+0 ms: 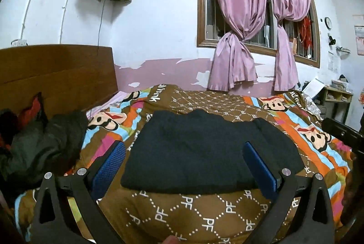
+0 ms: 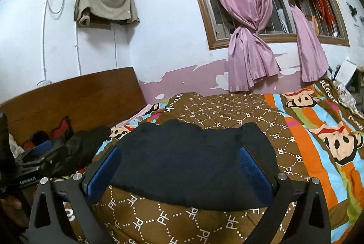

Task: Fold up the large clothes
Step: 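Pull both open tools back from the folded jacket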

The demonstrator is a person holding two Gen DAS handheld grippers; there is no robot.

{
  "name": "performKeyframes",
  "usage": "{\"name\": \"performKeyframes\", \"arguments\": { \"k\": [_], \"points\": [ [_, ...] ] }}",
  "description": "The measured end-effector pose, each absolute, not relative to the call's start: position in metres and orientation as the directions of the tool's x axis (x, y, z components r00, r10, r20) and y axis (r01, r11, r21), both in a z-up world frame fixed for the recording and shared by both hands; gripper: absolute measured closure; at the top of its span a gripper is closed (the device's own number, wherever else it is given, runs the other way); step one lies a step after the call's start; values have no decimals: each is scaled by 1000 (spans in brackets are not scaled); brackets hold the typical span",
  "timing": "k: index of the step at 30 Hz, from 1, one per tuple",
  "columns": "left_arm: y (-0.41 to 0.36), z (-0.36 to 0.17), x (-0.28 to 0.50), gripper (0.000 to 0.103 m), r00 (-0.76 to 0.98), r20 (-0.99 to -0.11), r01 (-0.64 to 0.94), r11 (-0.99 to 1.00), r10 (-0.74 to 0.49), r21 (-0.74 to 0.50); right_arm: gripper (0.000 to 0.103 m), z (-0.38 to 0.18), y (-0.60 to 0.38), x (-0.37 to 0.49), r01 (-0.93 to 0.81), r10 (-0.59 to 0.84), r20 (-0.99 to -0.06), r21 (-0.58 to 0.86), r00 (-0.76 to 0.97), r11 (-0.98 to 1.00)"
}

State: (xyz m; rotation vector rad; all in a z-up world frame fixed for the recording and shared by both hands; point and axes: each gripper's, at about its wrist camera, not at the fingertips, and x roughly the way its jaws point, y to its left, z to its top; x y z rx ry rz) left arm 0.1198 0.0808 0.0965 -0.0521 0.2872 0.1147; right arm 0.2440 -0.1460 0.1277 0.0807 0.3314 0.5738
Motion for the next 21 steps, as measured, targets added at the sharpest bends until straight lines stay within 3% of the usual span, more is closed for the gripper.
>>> {"name": "performKeyframes", "arguments": {
  "k": [9,13,17,21],
  "points": [
    [91,75,112,2,936,-321,-168,984,143,-53,0,103,-123,227,-527,518,-346,77,782,846],
    [88,59,111,2,925,-357,-149,989,133,-19,0,88,-116,215,-507,482,-325,9,814,862],
    [87,46,109,2,914,-383,-147,989,135,-2,0,75,-120,213,-492,483,-316,57,816,869],
    [90,38,109,2,906,-402,-154,988,135,-15,0,63,-116,218,-465,446,-375,44,813,884]
  ]
}}
